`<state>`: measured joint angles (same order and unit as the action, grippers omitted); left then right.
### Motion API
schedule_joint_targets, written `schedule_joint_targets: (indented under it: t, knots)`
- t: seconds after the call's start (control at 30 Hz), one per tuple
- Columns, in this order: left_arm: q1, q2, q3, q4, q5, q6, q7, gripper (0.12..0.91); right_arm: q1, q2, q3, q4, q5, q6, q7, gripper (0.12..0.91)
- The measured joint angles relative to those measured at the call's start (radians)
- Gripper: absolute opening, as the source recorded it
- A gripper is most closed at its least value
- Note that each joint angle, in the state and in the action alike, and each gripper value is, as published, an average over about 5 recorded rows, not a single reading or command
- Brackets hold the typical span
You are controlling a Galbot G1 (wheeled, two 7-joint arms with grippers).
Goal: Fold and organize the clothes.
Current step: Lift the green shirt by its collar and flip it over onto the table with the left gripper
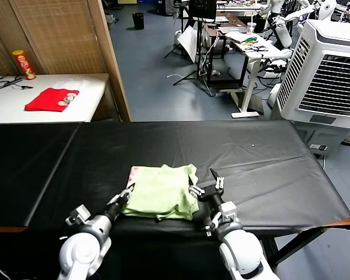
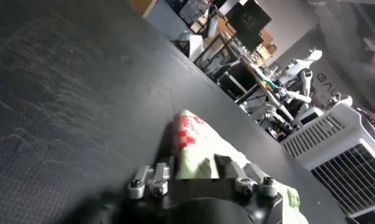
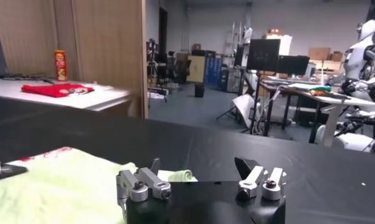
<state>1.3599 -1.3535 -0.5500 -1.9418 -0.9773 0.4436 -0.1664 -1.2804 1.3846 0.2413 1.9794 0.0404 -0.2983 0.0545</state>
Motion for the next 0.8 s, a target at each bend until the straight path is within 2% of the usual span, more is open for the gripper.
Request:
schedule_joint_targets:
  t: [0.1,0.17,0.33,0.6,0.7,0.8]
  knots:
    - [0.002,0.004,-0.001,-0.012,0.066,-0.004,-0.002,0.173,-0.007,0.006,0.008,0.005,-0.016,0.001,0.000,0.798]
    - [0.005,0.012,-0.007,-0.025,0.124,-0.005,-0.004,0.144,-0.012,0.008,0.014,0.007,-0.031,0.002,0.000,0.798]
    - [0.008,0.082,-0.045,-0.049,0.263,0.000,-0.002,0.144,-0.023,0.008,0.032,0.007,-0.045,0.005,0.001,0.798]
    - [0.040,0.344,-0.178,-0.021,0.419,-0.038,0.033,0.143,-0.026,0.010,0.040,0.006,-0.050,0.005,0.003,0.798]
    - [0.058,0.449,-0.238,-0.017,0.478,-0.050,0.035,0.143,-0.027,0.011,0.040,0.006,-0.050,0.005,0.003,0.798]
    - [0.071,0.521,-0.281,-0.034,0.534,-0.049,0.031,0.143,-0.030,0.012,0.040,0.006,-0.052,0.005,0.002,0.798]
